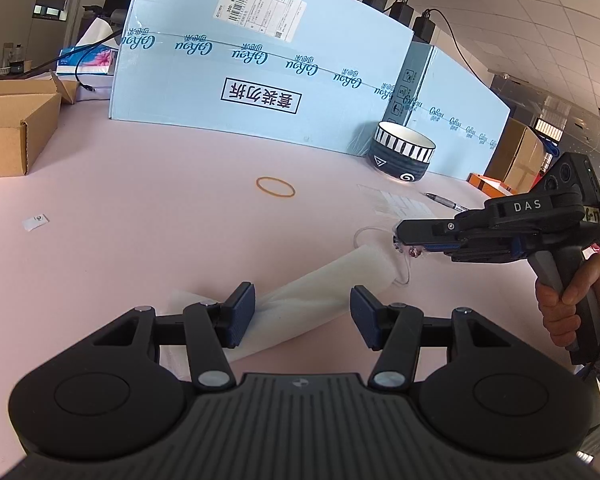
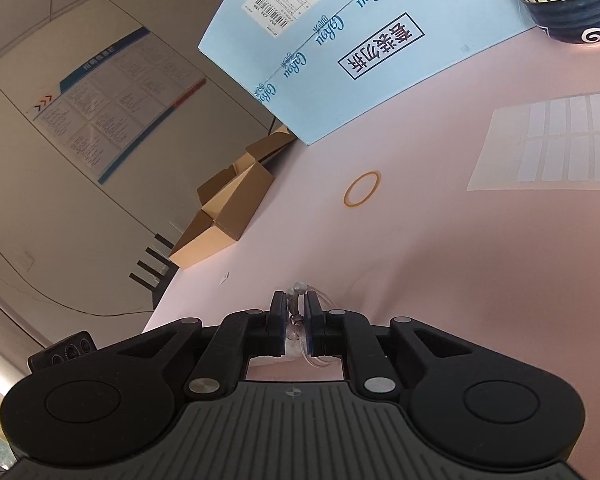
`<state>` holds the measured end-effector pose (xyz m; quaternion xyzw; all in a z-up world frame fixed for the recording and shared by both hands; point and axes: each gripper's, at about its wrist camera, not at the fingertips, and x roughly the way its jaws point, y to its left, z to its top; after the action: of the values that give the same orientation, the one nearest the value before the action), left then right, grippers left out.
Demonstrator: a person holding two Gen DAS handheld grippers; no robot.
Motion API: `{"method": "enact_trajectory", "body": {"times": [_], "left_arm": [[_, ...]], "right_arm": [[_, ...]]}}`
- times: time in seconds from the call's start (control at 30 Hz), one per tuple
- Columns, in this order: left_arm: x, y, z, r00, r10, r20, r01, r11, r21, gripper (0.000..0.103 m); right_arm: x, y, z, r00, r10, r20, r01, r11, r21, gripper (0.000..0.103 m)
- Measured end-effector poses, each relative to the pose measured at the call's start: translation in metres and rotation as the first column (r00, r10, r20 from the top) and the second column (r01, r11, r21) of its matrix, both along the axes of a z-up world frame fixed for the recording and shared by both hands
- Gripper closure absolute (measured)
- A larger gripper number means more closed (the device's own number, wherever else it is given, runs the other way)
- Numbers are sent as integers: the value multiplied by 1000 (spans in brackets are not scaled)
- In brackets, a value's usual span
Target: Fold shopping bag
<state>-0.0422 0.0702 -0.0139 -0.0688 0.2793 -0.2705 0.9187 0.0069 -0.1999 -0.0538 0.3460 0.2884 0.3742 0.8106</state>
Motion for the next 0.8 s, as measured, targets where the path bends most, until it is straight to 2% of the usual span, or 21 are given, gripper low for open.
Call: {"method": "enact_trajectory", "body": {"times": [0.13, 0.33, 0.57, 0.7, 0.8], "left_arm": [[0, 0, 0, 1000, 0, 0, 0, 1000, 0, 53], [0, 0, -1, 1000, 1, 1, -1, 1000, -2, 53], [0, 1, -2, 1000, 0, -1, 0, 1000, -9, 53], [1, 2, -2, 1000, 0, -2, 0, 1000, -12, 53], [2, 2, -2, 1000, 0, -3, 0, 1000, -14, 53]], "right_arm": [[-4, 10, 3, 999, 34, 19, -34, 999, 8, 93], [-4, 18, -3, 1000, 26, 10, -25, 998, -54, 93], [-9, 24, -1, 997, 77, 19, -77, 997, -18, 91], [-12, 24, -8, 999, 48, 1, -48, 996, -78, 90], [-10, 27, -10, 999, 51, -4, -51, 997, -65, 90]]}}
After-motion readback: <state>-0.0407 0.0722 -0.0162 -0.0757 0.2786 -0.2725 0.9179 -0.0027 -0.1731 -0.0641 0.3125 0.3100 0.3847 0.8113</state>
